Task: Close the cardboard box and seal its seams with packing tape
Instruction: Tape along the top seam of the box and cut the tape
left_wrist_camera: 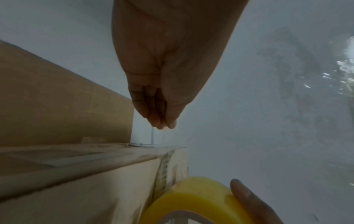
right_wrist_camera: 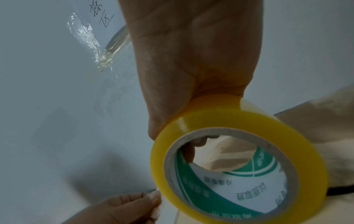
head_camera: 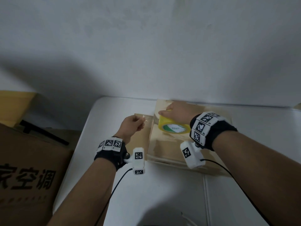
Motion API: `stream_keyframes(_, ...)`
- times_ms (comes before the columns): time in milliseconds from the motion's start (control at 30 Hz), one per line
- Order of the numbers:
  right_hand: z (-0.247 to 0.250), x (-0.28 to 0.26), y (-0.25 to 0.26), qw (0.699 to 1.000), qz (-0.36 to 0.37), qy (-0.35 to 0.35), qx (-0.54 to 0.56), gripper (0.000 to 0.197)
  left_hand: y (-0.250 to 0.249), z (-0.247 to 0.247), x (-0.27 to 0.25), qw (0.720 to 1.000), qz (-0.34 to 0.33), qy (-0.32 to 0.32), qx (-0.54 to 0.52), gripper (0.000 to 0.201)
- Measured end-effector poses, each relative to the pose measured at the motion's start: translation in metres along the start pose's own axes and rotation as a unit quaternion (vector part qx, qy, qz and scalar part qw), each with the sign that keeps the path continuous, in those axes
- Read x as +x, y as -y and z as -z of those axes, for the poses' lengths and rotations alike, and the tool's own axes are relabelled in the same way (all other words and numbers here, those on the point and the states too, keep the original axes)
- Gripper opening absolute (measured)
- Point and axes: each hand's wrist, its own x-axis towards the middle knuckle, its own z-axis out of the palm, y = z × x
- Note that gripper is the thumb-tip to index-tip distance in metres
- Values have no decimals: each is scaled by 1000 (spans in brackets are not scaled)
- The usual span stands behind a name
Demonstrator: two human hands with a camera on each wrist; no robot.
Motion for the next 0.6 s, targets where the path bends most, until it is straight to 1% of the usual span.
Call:
stream_keyframes(167,1,3,5,1000,-20,7,-12,59,14,-8,9,999,16,-23,-37,18)
stream_keyframes(267,2,4,6,1000,-24,11,-5,60,22,-16,13,998,35,-29,-39,18)
stream_keyframes(367,2,4,8,1000,-25,11,-4,59,30,-29,15,995,69,-32,-66,20)
stream_keyframes(500,1,3,7,999,-30,4,-9,57,32,-47,10,984,116,-9,-132,22)
stream_keyframes(600,0,2,8,999,-29,3,-19,55,36,-55,8,981,144,-8,-130,18)
